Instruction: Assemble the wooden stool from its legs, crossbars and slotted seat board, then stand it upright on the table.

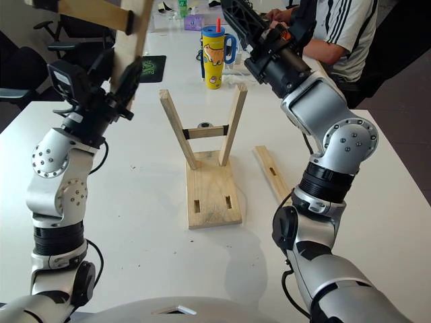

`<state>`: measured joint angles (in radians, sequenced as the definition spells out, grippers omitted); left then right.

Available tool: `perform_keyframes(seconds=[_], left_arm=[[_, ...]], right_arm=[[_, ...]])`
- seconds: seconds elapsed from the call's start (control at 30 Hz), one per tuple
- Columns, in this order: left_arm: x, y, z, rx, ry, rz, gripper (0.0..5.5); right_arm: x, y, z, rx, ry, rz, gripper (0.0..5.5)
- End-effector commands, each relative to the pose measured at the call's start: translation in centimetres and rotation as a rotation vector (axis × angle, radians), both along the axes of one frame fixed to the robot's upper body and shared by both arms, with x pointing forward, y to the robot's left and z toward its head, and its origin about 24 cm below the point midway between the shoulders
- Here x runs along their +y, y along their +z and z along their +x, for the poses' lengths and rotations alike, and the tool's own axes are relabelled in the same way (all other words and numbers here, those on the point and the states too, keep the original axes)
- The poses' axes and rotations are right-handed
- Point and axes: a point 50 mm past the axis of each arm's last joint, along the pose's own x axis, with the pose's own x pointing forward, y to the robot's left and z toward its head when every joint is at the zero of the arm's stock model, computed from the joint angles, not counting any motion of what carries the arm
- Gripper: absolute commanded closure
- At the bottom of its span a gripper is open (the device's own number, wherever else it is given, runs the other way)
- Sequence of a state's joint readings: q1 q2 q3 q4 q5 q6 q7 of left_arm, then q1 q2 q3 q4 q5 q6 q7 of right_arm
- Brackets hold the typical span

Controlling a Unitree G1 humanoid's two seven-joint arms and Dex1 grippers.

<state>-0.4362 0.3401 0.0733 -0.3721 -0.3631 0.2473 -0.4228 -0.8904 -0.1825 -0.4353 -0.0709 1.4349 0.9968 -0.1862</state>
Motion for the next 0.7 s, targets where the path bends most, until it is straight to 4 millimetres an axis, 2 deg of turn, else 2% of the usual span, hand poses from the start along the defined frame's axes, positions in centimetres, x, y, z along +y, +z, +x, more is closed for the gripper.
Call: perform_keyframes(seconds=[0.03,0.4,0.7], left_arm=[[-1.4,-0.1,-0.2,0.012,-0.085,0.064,3.46],[-2.8,-1.2,-0.5,0.049,-0.167,0.148,3.46],[-3.3,-2.2,-0.6,0.067,-0.176,0.218,3.46]], right_arm=[[0.3,0.4,-0.3,0.029,0.064,-0.012,0.96],[1.6,0.8,-0.7,0.023,0.127,-0.02,0.96],[1.8,0.5,-0.6,0.051,0.112,-0.028,2.36]])
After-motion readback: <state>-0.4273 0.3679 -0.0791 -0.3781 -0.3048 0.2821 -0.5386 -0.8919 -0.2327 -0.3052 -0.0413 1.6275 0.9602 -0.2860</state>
